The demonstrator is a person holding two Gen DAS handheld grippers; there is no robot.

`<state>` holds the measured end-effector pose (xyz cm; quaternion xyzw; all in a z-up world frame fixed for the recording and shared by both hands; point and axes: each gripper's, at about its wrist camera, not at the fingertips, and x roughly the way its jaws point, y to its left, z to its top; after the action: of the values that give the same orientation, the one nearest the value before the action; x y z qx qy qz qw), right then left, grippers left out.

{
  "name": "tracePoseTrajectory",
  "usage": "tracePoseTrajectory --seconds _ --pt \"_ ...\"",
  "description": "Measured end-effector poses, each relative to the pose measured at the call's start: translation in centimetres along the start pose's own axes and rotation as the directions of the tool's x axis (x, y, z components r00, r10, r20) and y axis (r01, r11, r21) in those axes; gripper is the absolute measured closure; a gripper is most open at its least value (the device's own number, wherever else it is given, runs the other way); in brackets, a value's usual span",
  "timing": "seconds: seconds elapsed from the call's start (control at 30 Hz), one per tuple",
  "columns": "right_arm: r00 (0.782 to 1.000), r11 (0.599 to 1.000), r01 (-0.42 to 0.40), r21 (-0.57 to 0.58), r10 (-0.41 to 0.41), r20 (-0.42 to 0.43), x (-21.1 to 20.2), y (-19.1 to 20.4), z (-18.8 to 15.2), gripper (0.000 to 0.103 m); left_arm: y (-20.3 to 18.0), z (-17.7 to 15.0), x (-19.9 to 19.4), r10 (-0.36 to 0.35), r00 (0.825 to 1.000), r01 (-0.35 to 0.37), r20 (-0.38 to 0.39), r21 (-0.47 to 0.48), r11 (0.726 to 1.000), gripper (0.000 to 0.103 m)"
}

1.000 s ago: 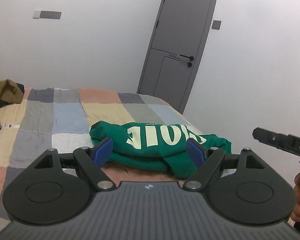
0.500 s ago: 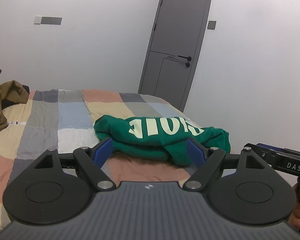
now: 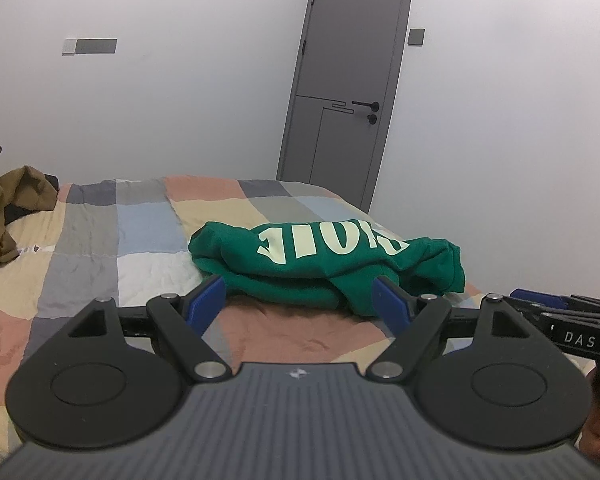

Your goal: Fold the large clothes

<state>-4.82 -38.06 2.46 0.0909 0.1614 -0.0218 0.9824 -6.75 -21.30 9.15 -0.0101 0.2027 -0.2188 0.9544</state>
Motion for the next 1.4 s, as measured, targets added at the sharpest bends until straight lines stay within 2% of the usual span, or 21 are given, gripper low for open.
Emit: tracePoseTrajectory --seconds 0.3,0.77,0.97,1.1,1.17,1.23,1.33,1.4 --pt "1.000 1.000 0.003 0.009 -0.003 -0.012 -0.2 -0.4 -0.1 0.043 0.1 -0.1 0.2 -0.010 1.000 0.010 -0.013 -0.017 1.000 0.019" --pt "0.999 0.999 0.036 0.004 -0.036 -0.018 -0.7 -0.6 -0.1 0.044 -0.7 -0.4 0.4 0.001 1.000 -0.001 -0.026 0.015 1.000 0.019" --pt "0.999 0.999 0.041 0.004 -0.041 -0.026 -0.7 -0.7 -0.2 0.043 -0.8 -0.4 0.3 0.012 1.000 -0.012 -0.029 0.015 1.000 0.006" --pt "0.999 0.999 0.049 -0.002 -0.049 -0.022 -0.8 -0.7 -0.1 0.043 -0.7 -0.4 0.1 0.019 0.999 -0.019 -0.027 0.007 1.000 0.003" --pt "0.998 0.999 0.054 0.003 -0.054 -0.021 -0.9 -0.7 0.0 0.038 -0.7 -0.3 0.0 0.030 0.999 -0.030 -0.026 0.010 1.000 0.002" --pt "0.998 0.998 0.061 0.004 -0.061 -0.014 -1.0 -0.8 0.1 0.014 -0.6 -0.3 -0.2 0.034 0.999 -0.034 -0.022 0.010 0.999 0.002" --pt "0.997 0.997 0.078 -0.014 -0.078 -0.002 -1.1 -0.6 0.1 0.001 -0.5 -0.2 -0.5 0.040 0.999 -0.040 -0.019 0.005 0.999 0.001" --pt "0.996 0.996 0.089 -0.013 -0.089 -0.007 -1.0 -0.6 0.1 0.000 -0.4 -0.1 -0.6 0.047 0.999 -0.047 -0.019 0.007 0.999 0.000"
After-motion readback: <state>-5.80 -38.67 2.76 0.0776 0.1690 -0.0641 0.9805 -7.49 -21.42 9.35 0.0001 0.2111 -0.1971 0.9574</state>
